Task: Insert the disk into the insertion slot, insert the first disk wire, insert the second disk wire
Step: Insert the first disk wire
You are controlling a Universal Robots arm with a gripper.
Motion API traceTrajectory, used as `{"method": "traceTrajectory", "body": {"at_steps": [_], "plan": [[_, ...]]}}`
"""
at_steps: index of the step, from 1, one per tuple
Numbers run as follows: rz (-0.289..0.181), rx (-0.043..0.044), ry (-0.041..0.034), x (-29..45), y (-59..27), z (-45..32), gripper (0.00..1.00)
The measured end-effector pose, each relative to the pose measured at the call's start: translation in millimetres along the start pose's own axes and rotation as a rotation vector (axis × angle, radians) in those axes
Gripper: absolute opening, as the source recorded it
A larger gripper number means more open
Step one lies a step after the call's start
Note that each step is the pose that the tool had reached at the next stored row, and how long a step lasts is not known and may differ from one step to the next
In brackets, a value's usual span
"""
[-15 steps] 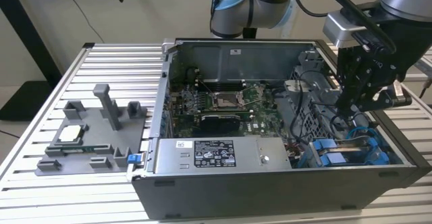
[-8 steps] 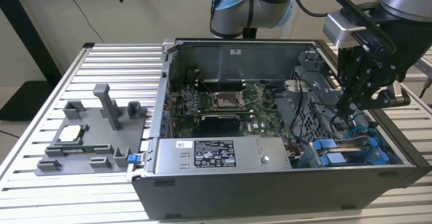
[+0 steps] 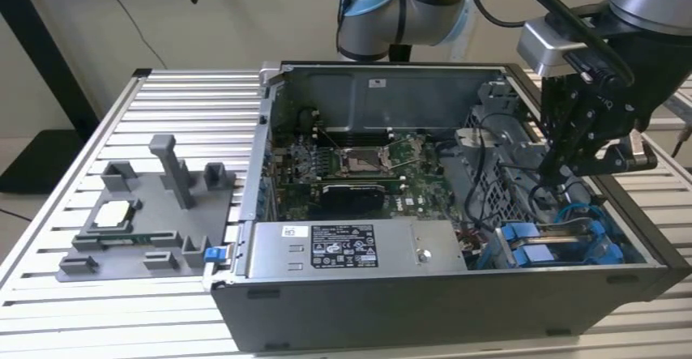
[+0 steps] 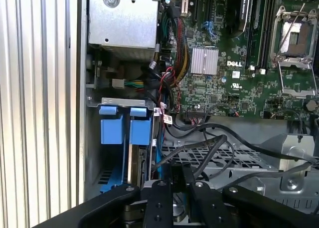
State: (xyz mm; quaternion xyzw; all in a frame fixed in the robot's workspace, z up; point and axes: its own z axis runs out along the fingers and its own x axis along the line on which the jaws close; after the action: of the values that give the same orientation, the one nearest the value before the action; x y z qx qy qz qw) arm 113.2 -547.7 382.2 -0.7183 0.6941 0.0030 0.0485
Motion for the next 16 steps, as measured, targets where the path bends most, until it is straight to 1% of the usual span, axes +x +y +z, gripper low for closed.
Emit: {"method": "traceTrajectory", "body": {"at_steps": [2, 3, 8, 11, 16], "plan": [[0.0, -0.0014, -0.0001, 0.1, -1.4, 0.5, 0.0], [0.0, -0.0043, -0.0003, 0.3, -2.6, 1.0, 0.0], [0.002, -0.0237, -0.0008, 2.5, -10.8, 3.8, 0.0], [0.003, -0.0338, -0.001, 6.2, -13.5, 6.0, 0.0], [0.005, -0.0362, -0.001, 15.2, -13.9, 11.9, 0.0]]}}
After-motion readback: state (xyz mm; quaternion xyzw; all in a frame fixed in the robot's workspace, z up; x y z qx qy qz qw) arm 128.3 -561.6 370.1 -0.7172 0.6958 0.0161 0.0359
